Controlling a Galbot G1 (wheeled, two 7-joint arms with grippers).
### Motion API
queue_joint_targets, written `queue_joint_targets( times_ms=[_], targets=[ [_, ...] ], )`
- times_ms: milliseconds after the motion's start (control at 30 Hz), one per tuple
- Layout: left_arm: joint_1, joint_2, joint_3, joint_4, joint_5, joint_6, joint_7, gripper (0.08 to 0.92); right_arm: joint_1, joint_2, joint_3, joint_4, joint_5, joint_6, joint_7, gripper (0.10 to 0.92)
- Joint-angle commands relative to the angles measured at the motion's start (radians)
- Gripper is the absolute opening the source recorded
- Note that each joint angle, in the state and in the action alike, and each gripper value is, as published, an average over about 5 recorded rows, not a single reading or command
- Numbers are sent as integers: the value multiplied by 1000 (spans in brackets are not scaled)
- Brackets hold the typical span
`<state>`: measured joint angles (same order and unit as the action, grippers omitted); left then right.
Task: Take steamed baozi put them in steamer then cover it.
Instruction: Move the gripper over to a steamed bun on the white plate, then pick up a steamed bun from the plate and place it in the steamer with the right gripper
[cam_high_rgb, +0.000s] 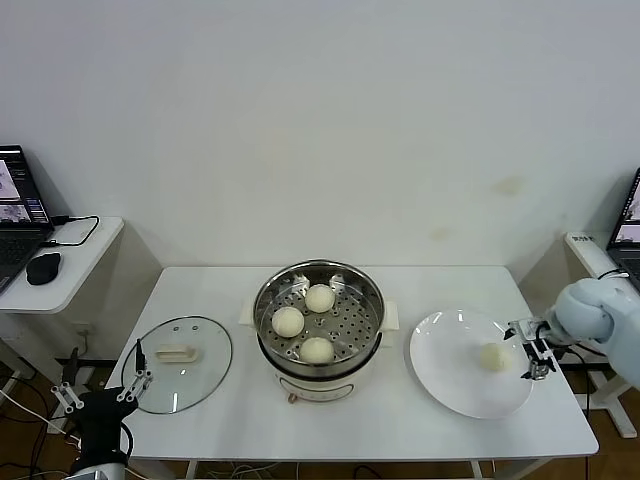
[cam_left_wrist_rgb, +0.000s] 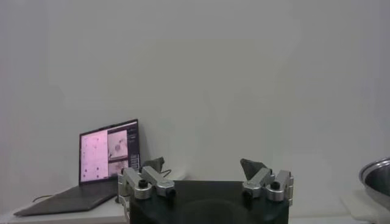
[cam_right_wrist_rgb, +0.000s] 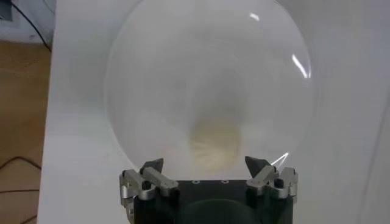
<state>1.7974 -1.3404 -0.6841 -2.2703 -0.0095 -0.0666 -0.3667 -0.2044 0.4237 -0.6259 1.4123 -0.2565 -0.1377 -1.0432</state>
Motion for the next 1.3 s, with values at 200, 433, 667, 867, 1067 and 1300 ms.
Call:
queue_joint_targets(
  times_ms=[200,433,667,867,1067,1300],
  targets=[
    [0,-2,-1,1,3,1,2,823,-116,134,135,-163,-40,-2,24,823],
    [-4,-4,-1,8,2,1,2,823,-95,173,127,-193,-53,-6,23,822],
    [-2,-4,0,7,2,1,2,823,-92,190,120,-210,-54,-9,23,785],
    [0,-5,1,8,0,0,0,823,-92,190,122,-209,-54,-9,23,732],
    [1,-7,1,7,0,0,-1,823,-74,185,121,-199,-48,-8,21,659],
    [4,-6,-1,7,0,-2,-4,823,-12,153,83,-169,-30,-10,11,595]
  ],
)
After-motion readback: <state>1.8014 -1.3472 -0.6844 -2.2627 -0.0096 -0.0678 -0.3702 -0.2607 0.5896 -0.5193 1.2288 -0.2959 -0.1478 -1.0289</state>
